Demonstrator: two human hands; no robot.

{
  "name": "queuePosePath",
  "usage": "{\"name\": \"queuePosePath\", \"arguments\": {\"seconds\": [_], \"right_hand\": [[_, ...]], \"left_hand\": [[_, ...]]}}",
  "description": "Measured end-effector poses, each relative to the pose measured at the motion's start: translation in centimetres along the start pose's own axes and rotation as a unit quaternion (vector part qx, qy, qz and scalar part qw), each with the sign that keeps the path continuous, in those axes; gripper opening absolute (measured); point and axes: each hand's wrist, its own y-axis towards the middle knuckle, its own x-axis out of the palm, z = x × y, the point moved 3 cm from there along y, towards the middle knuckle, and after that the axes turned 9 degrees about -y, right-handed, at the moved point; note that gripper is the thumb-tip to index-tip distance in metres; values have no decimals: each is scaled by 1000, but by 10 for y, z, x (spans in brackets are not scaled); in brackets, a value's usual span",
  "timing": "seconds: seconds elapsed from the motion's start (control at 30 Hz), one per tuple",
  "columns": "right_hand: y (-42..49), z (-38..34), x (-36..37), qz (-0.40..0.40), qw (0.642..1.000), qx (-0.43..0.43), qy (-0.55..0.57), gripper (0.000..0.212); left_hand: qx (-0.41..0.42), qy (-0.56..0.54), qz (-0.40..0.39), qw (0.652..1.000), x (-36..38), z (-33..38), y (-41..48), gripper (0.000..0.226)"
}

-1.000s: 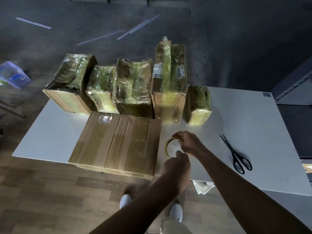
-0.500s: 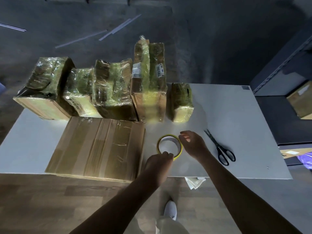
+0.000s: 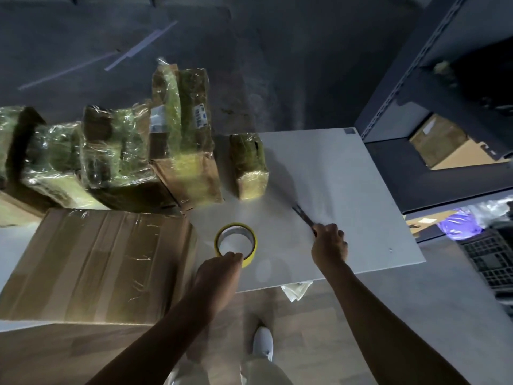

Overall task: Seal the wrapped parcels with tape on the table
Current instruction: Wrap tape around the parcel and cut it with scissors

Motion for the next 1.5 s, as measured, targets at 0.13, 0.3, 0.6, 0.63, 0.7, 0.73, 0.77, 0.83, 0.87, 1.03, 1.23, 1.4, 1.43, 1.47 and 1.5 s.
{"name": "queuePosePath", "arguments": {"seconds": [0.13, 0.3, 0.6, 0.63, 0.7, 0.73, 0.77, 0.83, 0.87, 1.03, 1.23, 1.4, 1.43, 1.47, 1.5], "right_hand": [[0, 4, 8, -19, 1000, -12, -13, 33], [-4, -10, 15, -33, 999, -27, 1, 28], [-12, -24, 14, -63, 993, 82, 59, 39], [-12, -24, 14, -69, 992, 86, 68, 39], [-12, -24, 13, -87, 989, 89, 86, 36], [-13, -24, 12, -97, 987, 95, 82, 35], [-15, -25, 10, -107, 987, 106, 64, 35], [-19, -29, 9, -136, 984, 118, 2, 39], [-22, -31, 7, -149, 982, 118, -18, 43], [-22, -34, 6, -162, 984, 66, 21, 32], [-38, -54, -25, -202, 965, -57, 157, 17], [-59, -79, -41, -209, 943, -64, 250, 15], [-63, -85, -42, -206, 943, -59, 256, 14], [-67, -90, -44, -202, 943, -55, 260, 13], [-71, -95, -46, -194, 944, -51, 262, 13]], "left_hand": [[-2, 8, 3, 1000, 2, -2, -1, 35], [-2, 13, -3, 1000, 0, -3, -2, 37], [-11, 21, -31, 999, -5, -2, -3, 25], [-10, 26, -42, 999, -4, -2, -3, 22], [-4, 24, -40, 999, -2, -3, -3, 21], [-4, 23, -53, 998, -3, -2, -4, 22], [-3, 24, -59, 998, -4, -2, -5, 23], [6, 14, -60, 998, -8, -1, -6, 24], [11, 14, -66, 998, -9, -2, -7, 23], [5, 4, -61, 998, -16, -3, -13, 19], [42, -46, -61, 996, -33, -6, -31, 12], [97, -65, -66, 991, -46, -14, -46, 16], [116, -66, -61, 989, -48, -16, -50, 11], [143, -65, -62, 986, -48, -17, -53, 10], [165, -65, -57, 983, -47, -20, -55, 18]]}}
